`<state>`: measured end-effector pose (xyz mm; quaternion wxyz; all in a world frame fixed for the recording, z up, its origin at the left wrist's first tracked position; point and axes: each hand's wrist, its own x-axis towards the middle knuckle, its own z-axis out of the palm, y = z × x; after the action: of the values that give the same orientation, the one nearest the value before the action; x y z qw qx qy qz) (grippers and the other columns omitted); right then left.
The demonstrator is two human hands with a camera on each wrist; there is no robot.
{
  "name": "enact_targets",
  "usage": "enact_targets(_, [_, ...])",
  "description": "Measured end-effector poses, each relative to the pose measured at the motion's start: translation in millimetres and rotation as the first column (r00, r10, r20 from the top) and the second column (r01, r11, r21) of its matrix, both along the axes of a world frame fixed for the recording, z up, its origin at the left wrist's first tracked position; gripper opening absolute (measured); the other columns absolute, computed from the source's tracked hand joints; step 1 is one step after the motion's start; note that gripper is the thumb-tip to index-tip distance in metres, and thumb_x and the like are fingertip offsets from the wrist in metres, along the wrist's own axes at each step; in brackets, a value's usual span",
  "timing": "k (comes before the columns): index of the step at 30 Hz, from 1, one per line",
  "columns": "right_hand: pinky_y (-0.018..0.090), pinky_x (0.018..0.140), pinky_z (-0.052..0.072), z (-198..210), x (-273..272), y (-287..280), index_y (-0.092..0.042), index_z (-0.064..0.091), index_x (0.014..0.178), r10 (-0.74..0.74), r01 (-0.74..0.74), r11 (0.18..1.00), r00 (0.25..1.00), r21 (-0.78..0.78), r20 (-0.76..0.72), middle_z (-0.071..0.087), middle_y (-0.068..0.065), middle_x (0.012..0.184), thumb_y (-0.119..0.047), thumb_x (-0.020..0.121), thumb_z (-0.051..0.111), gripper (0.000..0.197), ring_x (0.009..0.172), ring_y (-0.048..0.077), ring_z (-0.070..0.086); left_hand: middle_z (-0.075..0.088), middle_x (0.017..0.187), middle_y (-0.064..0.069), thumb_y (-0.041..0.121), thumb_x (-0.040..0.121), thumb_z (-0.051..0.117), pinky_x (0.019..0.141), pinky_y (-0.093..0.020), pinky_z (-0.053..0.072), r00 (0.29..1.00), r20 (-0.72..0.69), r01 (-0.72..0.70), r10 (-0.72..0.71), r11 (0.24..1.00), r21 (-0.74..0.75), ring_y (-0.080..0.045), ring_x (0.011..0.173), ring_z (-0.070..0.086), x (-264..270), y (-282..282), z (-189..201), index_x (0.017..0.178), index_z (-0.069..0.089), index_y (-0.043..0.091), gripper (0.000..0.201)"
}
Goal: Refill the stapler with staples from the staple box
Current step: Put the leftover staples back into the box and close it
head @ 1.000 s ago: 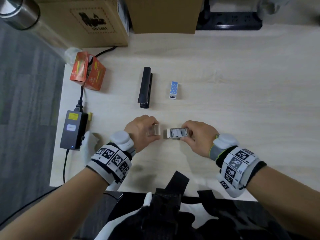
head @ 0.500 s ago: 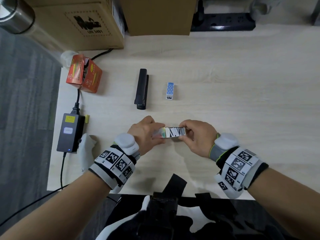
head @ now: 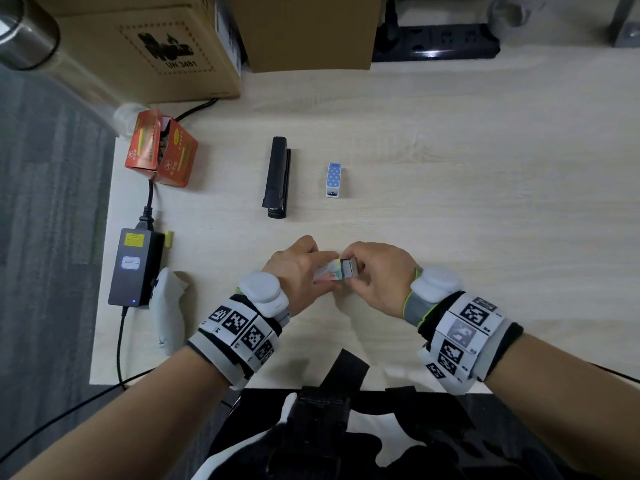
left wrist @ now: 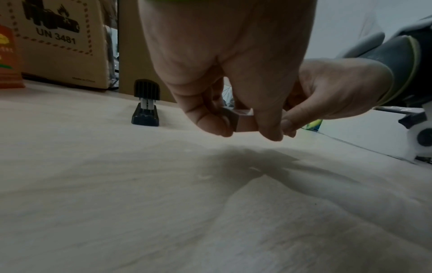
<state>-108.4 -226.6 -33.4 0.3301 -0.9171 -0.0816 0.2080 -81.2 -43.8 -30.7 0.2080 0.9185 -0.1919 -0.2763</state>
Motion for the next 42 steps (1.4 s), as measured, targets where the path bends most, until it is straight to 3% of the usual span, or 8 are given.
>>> enact_targets(4, [0.029,0.074,0.047,2.0,-4.3,-6.5,-0.024,0.055,0.118,-0.189,0.216,0.959,0.969,0.183,-0.157,0.058,-0.011,0.082,-0.032,0.073,0.076,0.051,0.072,0.013,0.054,0.05,0.098,0.004,0.047,0.079,0.067,0.065,-0.025,0.034,1.0,0.007,-0.014,0.014,1.0,-0.014,-0.021,0.077,0.056,0.0,3.8,1.3,0.119,0.06,0.034,0.042])
enact_targets(8, [0.035,0.078,0.052,-2.5,-5.3,-8.9,-0.027,0.065,0.102,-0.313,0.392,0.877,0.905,0.278,-0.286,0.068,-0.007,0.082,-0.034,0.087,0.058,0.018,0.077,0.015,0.063,0.051,0.095,0.004,0.044,0.078,0.071,0.066,-0.026,0.038,0.997,0.024,-0.069,0.071,0.994,-0.086,-0.019,0.075,0.054,-2.1,2.3,6.9,0.115,0.064,0.034,0.039])
enact_targets(12, [0.041,0.072,0.055,1.9,-2.6,-1.8,-0.02,0.067,0.081,-0.342,0.462,0.822,0.867,0.333,-0.362,0.069,0.004,0.073,-0.027,0.089,0.055,0.015,0.068,0.021,0.065,0.052,0.096,0.003,0.041,0.077,0.072,0.066,-0.024,0.037,0.996,0.047,-0.067,0.073,0.99,-0.126,-0.018,0.075,0.056,-2.0,-3.8,8.3,0.115,0.064,0.035,0.039])
enact_targets(18, [0.013,0.046,0.043,5.7,-0.6,1.7,-0.007,0.065,0.083,-0.376,0.551,0.743,0.814,0.381,-0.444,0.067,0.004,0.065,-0.016,0.09,0.058,0.013,0.047,0.005,0.059,0.053,0.094,0.005,0.043,0.076,0.073,0.064,-0.022,0.034,0.989,0.129,-0.047,0.065,0.989,-0.141,-0.015,0.072,0.053,-1.1,-5.1,6.0,0.114,0.065,0.034,0.04])
enact_targets(30, [0.019,0.047,0.043,7.8,1.4,-2.9,-0.009,0.063,0.078,-0.369,0.587,0.678,0.792,0.442,-0.486,0.06,0.007,0.06,-0.014,0.075,0.076,0.014,0.047,0.007,0.053,0.058,0.092,-0.002,0.043,0.074,0.073,0.058,-0.024,0.039,0.974,0.221,0.006,0.052,0.967,-0.254,-0.02,0.059,0.057,-0.8,-11.4,5.3,0.106,0.065,0.03,0.035])
enact_targets(35, [0.025,0.061,0.047,5.4,0.2,-5.8,-0.026,0.06,0.103,-0.368,0.431,0.864,0.893,0.261,-0.258,0.061,-0.008,0.076,-0.033,0.064,0.083,0.046,0.056,0.006,0.054,0.057,0.111,-0.003,0.03,0.082,0.069,0.075,-0.035,0.049,0.998,0.068,0.021,-0.013,0.993,-0.115,-0.027,0.084,0.061,13.3,-13.5,10.4,0.126,0.056,0.026,0.046])
enact_targets(38, [0.033,0.073,0.049,4.6,-2.4,-6.7,-0.026,0.056,0.112,-0.218,0.22,0.974,0.975,0.061,-0.045,0.066,-0.005,0.089,-0.038,0.075,0.072,0.042,0.077,0.02,0.062,0.059,0.116,-0.003,0.034,0.082,0.067,0.083,-0.038,0.047,0.999,-0.006,0.046,-0.046,0.999,-0.015,-0.027,0.096,0.06,21.3,-19.0,12.2,0.128,0.046,0.022,0.052])
enact_targets(42, [0.032,0.07,0.043,0.3,2.8,-12.4,-0.022,0.06,0.107,-0.047,0.05,0.991,0.999,-0.122,0.021,0.064,0.003,0.096,-0.047,0.081,0.061,0.035,0.089,0.027,0.06,0.059,0.116,-0.002,0.04,0.083,0.065,0.08,-0.037,0.045,0.986,0.0,0.165,-0.166,0.983,0.075,-0.027,0.103,0.053,23.6,-22.5,7.7,0.122,0.048,0.021,0.046])
